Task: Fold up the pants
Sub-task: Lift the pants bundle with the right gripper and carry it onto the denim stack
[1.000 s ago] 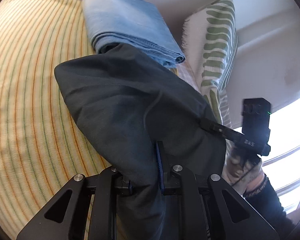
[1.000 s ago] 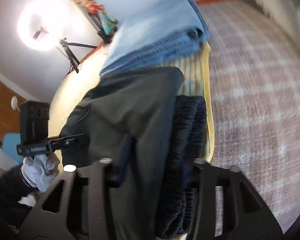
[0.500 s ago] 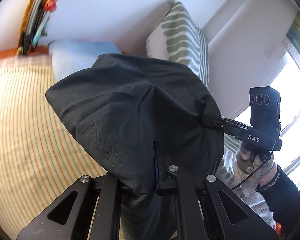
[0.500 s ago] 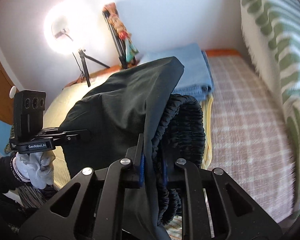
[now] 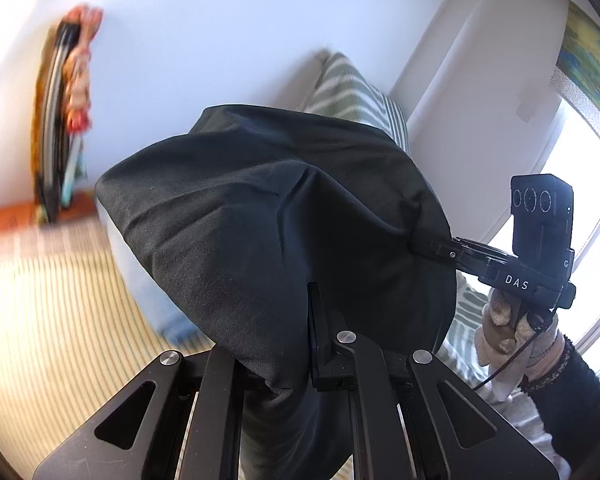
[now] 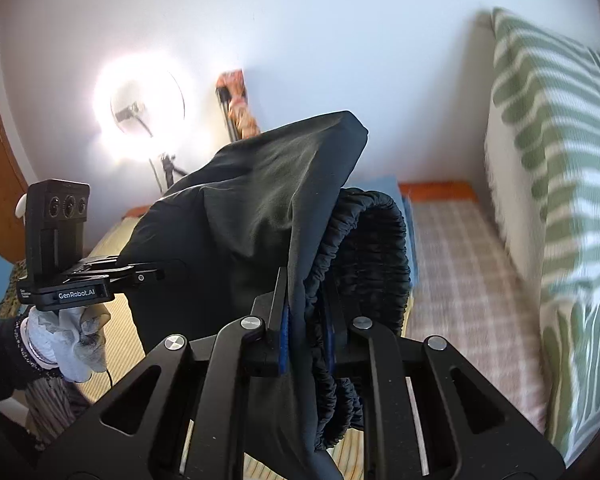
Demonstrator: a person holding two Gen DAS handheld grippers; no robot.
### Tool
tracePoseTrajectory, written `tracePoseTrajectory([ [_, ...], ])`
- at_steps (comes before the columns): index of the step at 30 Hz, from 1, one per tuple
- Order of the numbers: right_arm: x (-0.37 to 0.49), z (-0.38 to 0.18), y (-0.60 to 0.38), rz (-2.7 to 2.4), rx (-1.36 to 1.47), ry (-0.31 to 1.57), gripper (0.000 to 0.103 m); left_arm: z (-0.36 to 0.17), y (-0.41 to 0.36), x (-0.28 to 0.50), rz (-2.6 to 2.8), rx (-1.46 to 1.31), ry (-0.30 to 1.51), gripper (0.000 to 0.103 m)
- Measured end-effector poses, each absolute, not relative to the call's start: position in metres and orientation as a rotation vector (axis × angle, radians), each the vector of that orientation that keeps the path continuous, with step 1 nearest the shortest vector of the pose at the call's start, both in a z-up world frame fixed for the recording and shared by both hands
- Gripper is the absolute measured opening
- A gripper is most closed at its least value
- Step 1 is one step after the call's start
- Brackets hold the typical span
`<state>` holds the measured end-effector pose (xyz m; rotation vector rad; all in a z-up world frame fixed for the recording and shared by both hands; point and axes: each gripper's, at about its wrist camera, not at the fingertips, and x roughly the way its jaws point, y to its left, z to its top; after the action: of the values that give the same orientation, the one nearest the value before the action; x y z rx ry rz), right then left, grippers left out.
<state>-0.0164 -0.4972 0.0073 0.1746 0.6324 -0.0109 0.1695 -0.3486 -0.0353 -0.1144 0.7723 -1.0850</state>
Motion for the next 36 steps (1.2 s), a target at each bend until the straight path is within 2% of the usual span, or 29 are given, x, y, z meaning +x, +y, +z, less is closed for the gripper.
tracePoseTrajectory([
  [9,0.061,0.022,-0.528,-0.030,0.179,0.604,0.014,-0.019,-0.372,0.236,-1.042,-0.090,0.714,0.008],
  [29,0.211,-0.063,-0.586,-0.065,0.174,0.782,0.014,-0.103,-0.406,0.349,-0.940,-0.122,0.841,0.008],
  [32,0.226,-0.076,-0.594,-0.112,0.181,0.814,0.016,-0.112,-0.411,0.357,-0.907,-0.106,0.891,0.013],
  [33,0.231,-0.081,-0.599,-0.144,0.193,0.827,0.022,-0.116,-0.411,0.360,-0.891,-0.103,0.914,0.017],
  [35,0.236,-0.084,-0.606,-0.195,0.215,0.835,0.029,-0.120,-0.410,0.364,-0.857,-0.090,0.939,0.027],
  [36,0.235,-0.083,-0.610,-0.199,0.238,0.822,0.032,-0.121,-0.407,0.365,-0.839,-0.084,0.939,0.040],
])
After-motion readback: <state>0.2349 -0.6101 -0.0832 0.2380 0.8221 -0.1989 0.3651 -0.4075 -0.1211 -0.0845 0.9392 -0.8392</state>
